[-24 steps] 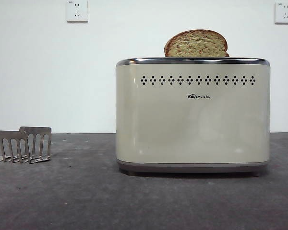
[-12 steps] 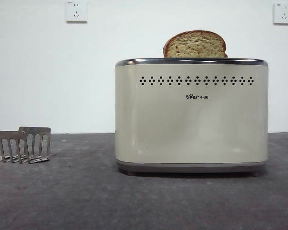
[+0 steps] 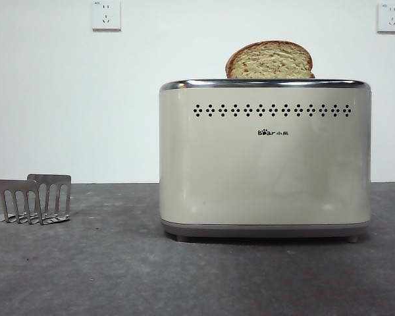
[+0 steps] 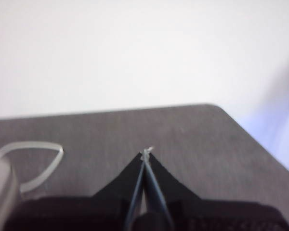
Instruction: Pick up a slice of bread from the rack,put the bread on the toaster,press the button
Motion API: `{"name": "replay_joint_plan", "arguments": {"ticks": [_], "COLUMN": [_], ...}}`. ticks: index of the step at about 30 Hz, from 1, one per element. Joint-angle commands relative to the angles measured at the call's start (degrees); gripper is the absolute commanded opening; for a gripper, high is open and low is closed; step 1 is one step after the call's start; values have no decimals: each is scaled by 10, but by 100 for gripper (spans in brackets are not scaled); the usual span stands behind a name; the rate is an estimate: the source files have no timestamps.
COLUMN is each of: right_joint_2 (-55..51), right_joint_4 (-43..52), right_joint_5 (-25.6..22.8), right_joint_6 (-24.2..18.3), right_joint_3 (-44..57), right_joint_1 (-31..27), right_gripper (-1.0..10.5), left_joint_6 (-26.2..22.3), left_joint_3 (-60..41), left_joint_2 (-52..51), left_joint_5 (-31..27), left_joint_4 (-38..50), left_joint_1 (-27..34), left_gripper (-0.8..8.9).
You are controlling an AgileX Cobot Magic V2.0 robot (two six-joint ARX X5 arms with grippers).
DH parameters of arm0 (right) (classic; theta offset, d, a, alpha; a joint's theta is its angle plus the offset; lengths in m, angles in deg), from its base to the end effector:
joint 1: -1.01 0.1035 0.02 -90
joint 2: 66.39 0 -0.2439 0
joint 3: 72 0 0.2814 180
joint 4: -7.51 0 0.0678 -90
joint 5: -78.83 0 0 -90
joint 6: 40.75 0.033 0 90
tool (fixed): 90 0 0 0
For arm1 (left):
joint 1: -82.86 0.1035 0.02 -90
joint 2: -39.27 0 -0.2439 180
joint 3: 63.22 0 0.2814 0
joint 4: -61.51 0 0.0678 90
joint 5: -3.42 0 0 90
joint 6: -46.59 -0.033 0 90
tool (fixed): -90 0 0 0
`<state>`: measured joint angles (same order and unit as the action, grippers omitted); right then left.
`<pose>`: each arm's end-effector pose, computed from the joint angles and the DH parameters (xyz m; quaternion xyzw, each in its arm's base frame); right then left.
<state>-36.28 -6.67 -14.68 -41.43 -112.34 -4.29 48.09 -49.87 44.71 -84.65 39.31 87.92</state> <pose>0.1855 -0.0192 0.2689 -0.0054 0.0349 -0.0766 0.9964 0.1531 0.0124 0.1405 -0.0206 0.1238 0.0287 0.9917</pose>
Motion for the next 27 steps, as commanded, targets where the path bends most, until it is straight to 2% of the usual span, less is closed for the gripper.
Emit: {"name": "replay_joint_plan", "arguments": {"ticks": [1, 6, 14, 27], "right_joint_2": [-110, -224, -293, -297], "right_joint_4": [23, -4, -60, -87], "right_joint_5": [-5, -5, -6, -19], "right_joint_6": [-5, -5, -20, -24], "right_joint_3": [121, 218, 261, 272], "right_joint_1": [1, 1, 7, 27], "right_gripper": [1, 0, 0, 1], "left_joint_6": [-5, -5, -5, -5], "left_joint_3": [-6, -6, -6, -6], "left_joint_2": [2, 3, 5, 16], "left_joint_5": [0, 0, 0, 0], "left_joint_4": [4, 4, 4, 5], "left_joint_1": [-1, -1, -1, -1], "left_gripper": [-2, -2, -2, -2]}}
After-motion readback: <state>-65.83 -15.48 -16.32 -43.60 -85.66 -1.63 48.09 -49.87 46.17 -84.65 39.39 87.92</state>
